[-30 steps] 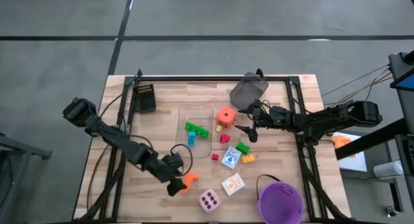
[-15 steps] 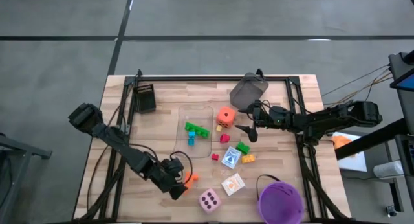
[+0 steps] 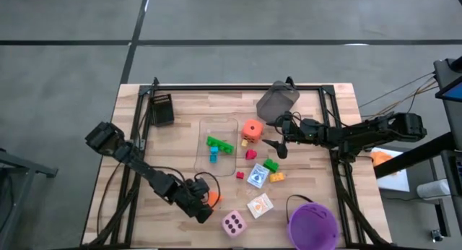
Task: Pick & Place Toys
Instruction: Put the orange game piece into the transparent bin
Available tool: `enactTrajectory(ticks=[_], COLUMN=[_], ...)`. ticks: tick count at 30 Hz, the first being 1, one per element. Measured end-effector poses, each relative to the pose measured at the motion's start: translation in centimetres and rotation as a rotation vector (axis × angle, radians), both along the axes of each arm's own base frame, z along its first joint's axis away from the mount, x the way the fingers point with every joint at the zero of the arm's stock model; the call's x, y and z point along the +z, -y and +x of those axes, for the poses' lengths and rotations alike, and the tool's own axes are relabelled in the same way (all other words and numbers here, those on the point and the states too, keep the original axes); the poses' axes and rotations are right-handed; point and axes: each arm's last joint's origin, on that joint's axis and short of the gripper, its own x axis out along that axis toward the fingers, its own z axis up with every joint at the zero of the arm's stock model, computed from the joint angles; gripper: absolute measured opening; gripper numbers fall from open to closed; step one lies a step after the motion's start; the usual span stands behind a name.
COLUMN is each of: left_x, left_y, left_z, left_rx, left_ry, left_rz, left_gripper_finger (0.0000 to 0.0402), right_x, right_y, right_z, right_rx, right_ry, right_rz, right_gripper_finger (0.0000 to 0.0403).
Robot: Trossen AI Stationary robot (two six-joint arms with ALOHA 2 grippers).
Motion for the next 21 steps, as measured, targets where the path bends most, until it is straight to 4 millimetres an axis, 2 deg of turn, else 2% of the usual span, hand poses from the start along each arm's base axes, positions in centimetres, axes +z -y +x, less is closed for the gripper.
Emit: enactTrajectory(ticks=[13, 17, 21], left_x=[-0.5, -0.6, -0.7], left_y=[-0.6, -0.7, -0.8], left_z=[-0.6, -0.8, -1.0], left_rx=[0.035, 0.038, 0.026], left_ry=[-0.111, -0.135, -0.174], left_rz=[0.018, 0.021, 0.008], left_gripper_finger=[0.0371, 0.0331, 0.0260], right_x=[-0.1, -0.1, -0.1], right_y=[0.0, 0.0, 0.0], right_z=[0.0, 0.0, 0.0], right_rx=[-0.003, -0.003, -0.003], right_ry=[-0.009, -0.009, -0.009], right_rz=[0.001, 0.001, 0.001], right_gripper_finger=[0.0368, 0.0368, 0.0368])
